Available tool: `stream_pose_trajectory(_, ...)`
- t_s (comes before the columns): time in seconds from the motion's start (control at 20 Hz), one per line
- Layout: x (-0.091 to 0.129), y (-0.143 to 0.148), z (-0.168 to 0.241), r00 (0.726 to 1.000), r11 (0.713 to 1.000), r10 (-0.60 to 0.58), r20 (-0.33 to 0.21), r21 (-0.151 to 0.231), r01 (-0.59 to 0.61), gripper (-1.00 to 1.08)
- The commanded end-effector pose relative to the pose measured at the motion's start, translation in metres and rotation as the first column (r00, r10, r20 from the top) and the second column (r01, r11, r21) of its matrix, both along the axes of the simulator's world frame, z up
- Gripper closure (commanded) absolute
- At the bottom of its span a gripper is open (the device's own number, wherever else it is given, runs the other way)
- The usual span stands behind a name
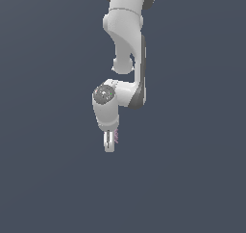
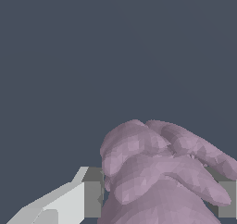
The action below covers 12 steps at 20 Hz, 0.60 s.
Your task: Pick up the object and move it to a goal position.
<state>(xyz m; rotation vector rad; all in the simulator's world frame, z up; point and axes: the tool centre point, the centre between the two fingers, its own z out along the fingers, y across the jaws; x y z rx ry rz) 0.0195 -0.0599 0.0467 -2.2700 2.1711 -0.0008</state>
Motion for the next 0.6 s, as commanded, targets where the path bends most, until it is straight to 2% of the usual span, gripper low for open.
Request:
stream_pose_trajectory(0.0, 0.000, 0.000, -0.001, 1.000, 1.000, 0.000, -0.001, 0.000, 0.000, 1.08)
stream_pose_trajectory(0.55, -0.001, 0.012, 0.024, 1.000, 1.000, 0.000, 0.000, 0.000, 0.000, 1.08)
